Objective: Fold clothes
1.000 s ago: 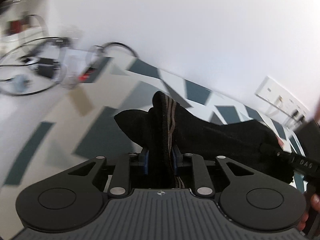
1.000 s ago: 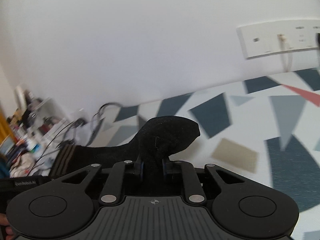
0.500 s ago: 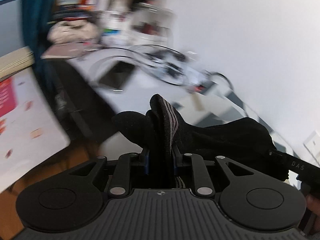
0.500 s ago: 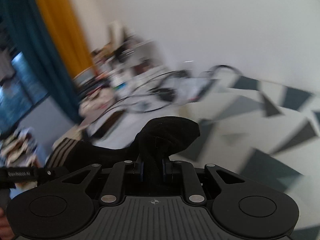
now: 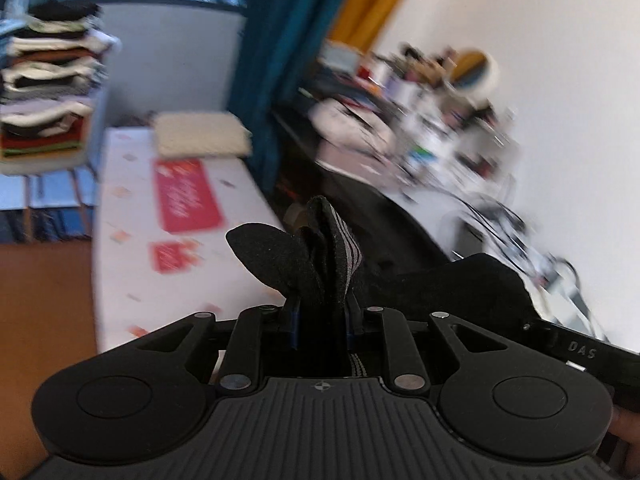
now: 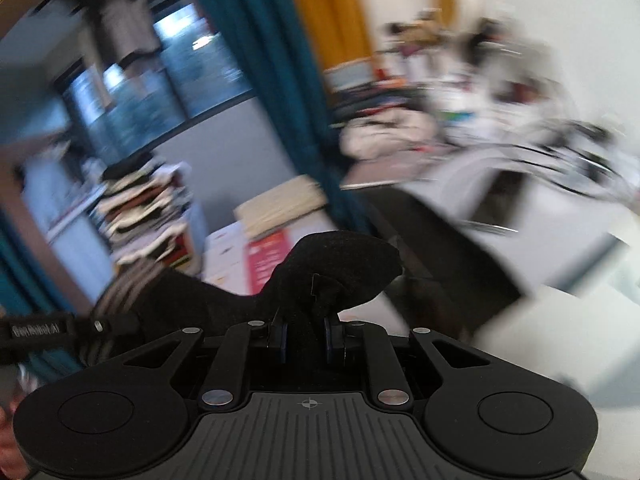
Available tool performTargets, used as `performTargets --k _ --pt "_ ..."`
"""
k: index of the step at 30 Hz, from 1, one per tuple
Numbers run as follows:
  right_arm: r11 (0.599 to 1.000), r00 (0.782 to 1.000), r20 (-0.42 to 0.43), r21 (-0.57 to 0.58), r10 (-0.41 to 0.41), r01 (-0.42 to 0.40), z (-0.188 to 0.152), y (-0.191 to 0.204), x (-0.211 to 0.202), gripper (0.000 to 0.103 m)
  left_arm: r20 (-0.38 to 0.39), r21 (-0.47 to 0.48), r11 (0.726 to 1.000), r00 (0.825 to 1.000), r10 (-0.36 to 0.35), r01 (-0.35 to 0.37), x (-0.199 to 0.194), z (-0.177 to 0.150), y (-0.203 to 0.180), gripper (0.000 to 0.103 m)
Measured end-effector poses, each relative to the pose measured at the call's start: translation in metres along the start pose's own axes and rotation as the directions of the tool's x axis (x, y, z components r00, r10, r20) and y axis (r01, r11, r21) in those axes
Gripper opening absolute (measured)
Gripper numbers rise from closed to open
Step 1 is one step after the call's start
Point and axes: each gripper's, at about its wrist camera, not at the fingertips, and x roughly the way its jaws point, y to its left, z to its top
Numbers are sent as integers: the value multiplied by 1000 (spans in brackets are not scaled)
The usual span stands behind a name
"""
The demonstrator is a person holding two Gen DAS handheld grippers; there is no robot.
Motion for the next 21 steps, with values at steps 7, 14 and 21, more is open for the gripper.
performTargets --k 7,14,21 --pt "985 987 -43 -74 156 -158 2 143 72 14 18 -56 993 994 106 -105 -34 29 109 19" --pt "970 964 -130 -48 232 -240 0 218 134 14 21 -135 973 982 190 -186 -57 52 206 19" --pt "949 940 -206 -101 272 -297 6 286 214 14 3 -208 946 967 257 -250 -54 69 290 19"
